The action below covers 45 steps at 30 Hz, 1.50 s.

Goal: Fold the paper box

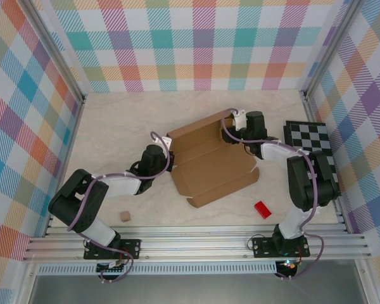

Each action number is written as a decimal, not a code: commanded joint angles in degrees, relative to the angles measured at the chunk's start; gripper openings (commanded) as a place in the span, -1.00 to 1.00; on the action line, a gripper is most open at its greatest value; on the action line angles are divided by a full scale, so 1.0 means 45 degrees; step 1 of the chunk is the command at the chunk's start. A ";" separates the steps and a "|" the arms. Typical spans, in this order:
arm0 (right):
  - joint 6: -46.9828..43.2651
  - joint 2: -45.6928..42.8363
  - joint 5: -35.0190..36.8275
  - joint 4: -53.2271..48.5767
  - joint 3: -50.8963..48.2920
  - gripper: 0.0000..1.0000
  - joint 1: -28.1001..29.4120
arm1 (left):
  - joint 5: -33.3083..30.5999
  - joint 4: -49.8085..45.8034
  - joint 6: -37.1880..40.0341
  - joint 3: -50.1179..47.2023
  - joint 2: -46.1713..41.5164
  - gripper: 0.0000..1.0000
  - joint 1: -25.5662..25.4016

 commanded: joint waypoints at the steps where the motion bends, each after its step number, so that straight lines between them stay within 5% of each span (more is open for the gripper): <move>1: -0.1496 -0.0275 -0.2791 0.0424 0.0342 -0.01 -0.0355 | 0.1544 0.0271 0.0657 -0.0357 -0.0628 -1.00 -0.0328; 7: -0.2281 -0.0982 -0.3492 0.0486 -0.0144 -0.14 -0.0438 | 0.3383 0.0459 0.0233 -0.0101 -0.1034 -1.00 -0.0290; 10: -0.2124 -0.1464 -0.2133 0.1323 -0.0894 0.00 -0.0465 | 0.4425 0.0511 -0.0107 0.0050 -0.1164 -1.00 -0.0214; 14: -0.2316 -0.1961 -0.2384 0.1359 -0.1305 0.12 -0.0960 | 0.5005 0.0201 -0.0197 0.0242 -0.1428 -1.00 -0.0160; 21: -0.3068 -0.2609 -0.5600 -0.0220 -0.1190 0.19 -0.2912 | 0.4039 -0.0303 -0.0087 0.0235 -0.1614 -1.00 -0.0070; 27: -0.3355 -0.3128 -0.6746 -0.0894 -0.1473 0.21 -0.3560 | -0.0540 -0.2213 -0.0138 0.1055 -0.1073 -1.00 -0.0056; 39: -0.3506 -0.3526 -0.5763 0.0068 -0.2612 0.25 -0.3555 | -0.0279 -0.2146 0.1494 0.1258 -0.1052 -1.00 0.0175; 45: -0.4197 -0.3680 -0.7067 0.0342 -0.2909 0.25 -0.4075 | 0.0131 -0.1866 0.1728 0.0972 -0.1347 -1.00 0.0258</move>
